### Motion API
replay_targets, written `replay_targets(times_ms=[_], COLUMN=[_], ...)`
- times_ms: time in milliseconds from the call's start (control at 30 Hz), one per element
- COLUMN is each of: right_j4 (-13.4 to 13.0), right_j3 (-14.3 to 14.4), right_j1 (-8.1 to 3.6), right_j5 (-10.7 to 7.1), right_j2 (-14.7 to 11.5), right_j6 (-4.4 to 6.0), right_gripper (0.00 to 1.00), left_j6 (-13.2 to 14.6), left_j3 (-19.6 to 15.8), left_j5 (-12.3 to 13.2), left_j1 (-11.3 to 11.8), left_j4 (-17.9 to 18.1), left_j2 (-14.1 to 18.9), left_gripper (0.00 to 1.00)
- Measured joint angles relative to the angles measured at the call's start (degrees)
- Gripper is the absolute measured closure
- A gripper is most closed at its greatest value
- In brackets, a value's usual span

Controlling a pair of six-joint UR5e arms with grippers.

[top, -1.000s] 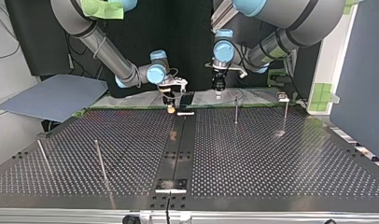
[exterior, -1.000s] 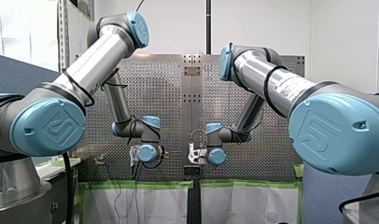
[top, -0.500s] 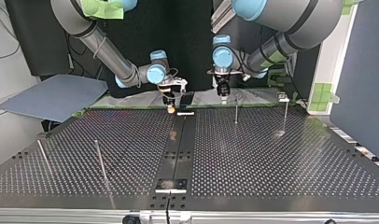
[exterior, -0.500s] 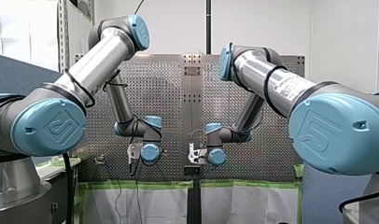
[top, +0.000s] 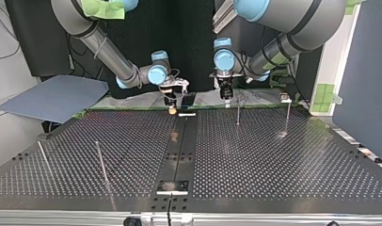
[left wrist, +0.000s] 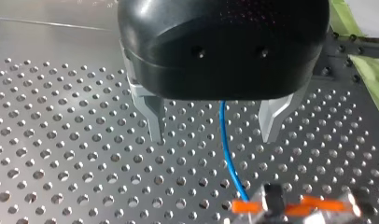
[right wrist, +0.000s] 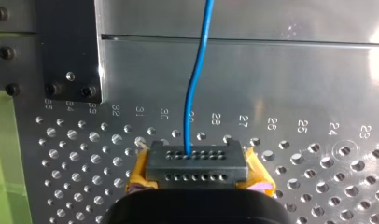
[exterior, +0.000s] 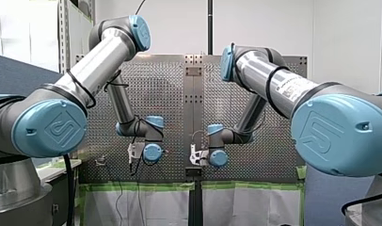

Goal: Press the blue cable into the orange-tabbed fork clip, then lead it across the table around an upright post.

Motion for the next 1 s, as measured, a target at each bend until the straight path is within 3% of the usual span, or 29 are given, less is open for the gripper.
replay_targets(times_ms=[433, 467, 500, 533, 567, 600, 633, 1000], right_j4=[0.0, 0.0, 0.0, 0.0, 0.1, 0.1, 0.1, 0.6], right_j3=[0.0, 0.0, 0.0, 0.0, 0.0, 0.0, 0.0, 0.0], right_j1=[0.00, 0.00, 0.00, 0.00, 0.00, 0.00, 0.00, 0.00], right_j5=[-0.11, -0.11, -0.11, -0.11, -0.12, -0.11, -0.11, -0.12], right_j2=[0.0, 0.0, 0.0, 0.0, 0.0, 0.0, 0.0, 0.0], right_j6=[-0.01, -0.01, 0.00, -0.01, -0.02, -0.03, -0.04, -0.10], right_gripper=[1.00, 1.00, 1.00, 1.00, 1.00, 1.00, 1.00, 1.00], left_j6=[1.2, 1.3, 1.4, 1.6, 1.8, 2.0, 2.4, 4.0], left_j3=[0.1, 0.1, 0.1, 0.1, 0.1, 0.1, 0.1, 0.2], left_j5=[0.4, 0.4, 0.4, 0.4, 0.4, 0.4, 0.2, -0.3], left_j1=[0.1, 0.1, 0.0, 0.0, -0.1, -0.1, -0.2, -0.2], left_j4=[-0.4, -0.3, -0.3, -0.3, -0.3, -0.3, -0.3, -0.5], left_j2=[0.0, 0.0, 0.0, 0.0, 0.0, 0.0, 0.0, 0.0], left_gripper=[0.00, 0.12, 0.12, 0.29, 0.73, 0.73, 1.00, 1.00])
